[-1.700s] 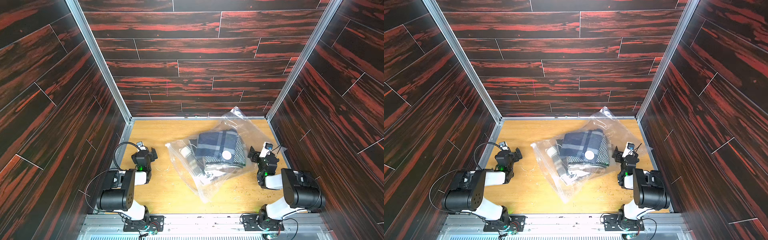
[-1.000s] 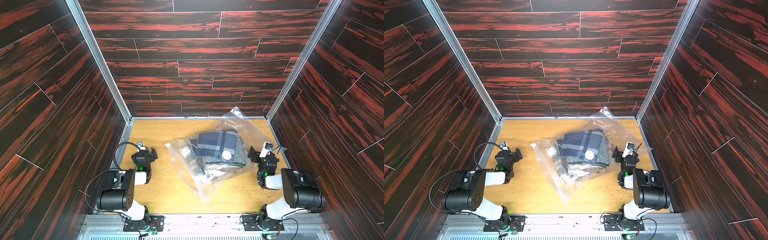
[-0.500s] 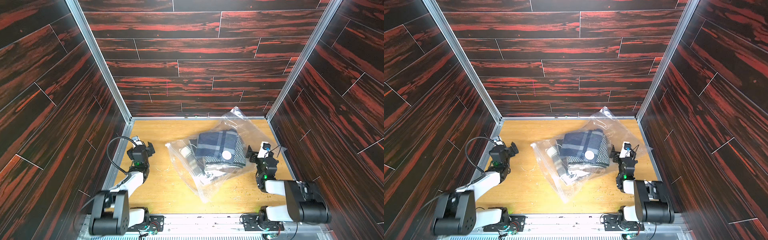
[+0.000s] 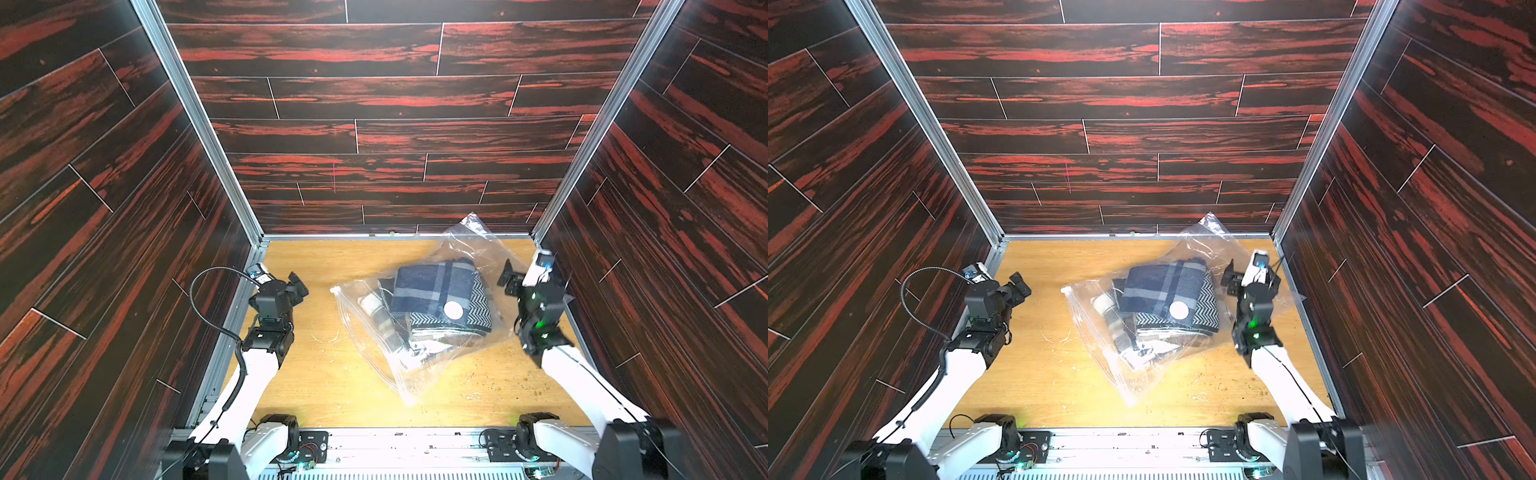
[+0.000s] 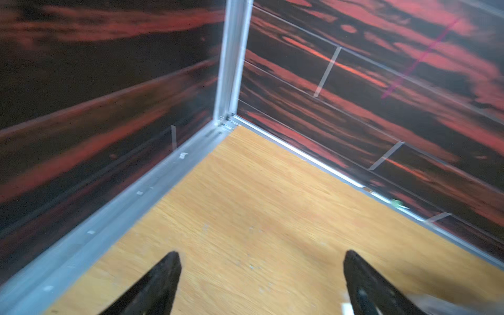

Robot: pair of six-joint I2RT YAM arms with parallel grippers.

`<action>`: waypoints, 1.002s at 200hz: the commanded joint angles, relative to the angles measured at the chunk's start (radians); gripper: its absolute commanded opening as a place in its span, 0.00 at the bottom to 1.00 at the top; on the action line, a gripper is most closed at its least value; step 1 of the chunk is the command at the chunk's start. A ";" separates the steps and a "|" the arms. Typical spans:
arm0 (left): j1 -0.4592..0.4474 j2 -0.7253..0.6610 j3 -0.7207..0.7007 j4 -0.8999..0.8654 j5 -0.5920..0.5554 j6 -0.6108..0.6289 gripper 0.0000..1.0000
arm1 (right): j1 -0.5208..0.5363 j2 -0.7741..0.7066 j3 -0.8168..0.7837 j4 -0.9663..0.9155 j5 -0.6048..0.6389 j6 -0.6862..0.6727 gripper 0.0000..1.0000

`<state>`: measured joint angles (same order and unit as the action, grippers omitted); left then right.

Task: Take the scarf out of the vacuum bag
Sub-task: Open the vacuum bag at the center of the board.

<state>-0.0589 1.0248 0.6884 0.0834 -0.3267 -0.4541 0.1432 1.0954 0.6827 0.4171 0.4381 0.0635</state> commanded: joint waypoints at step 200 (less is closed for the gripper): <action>-0.260 -0.168 -0.104 -0.562 0.208 -0.363 0.93 | 1.114 0.474 1.068 -1.633 0.108 0.470 0.98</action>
<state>-0.3153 0.8268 0.6025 -0.4419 -0.1780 -0.8139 1.1770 1.4784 1.6688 -1.0534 0.3901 0.4530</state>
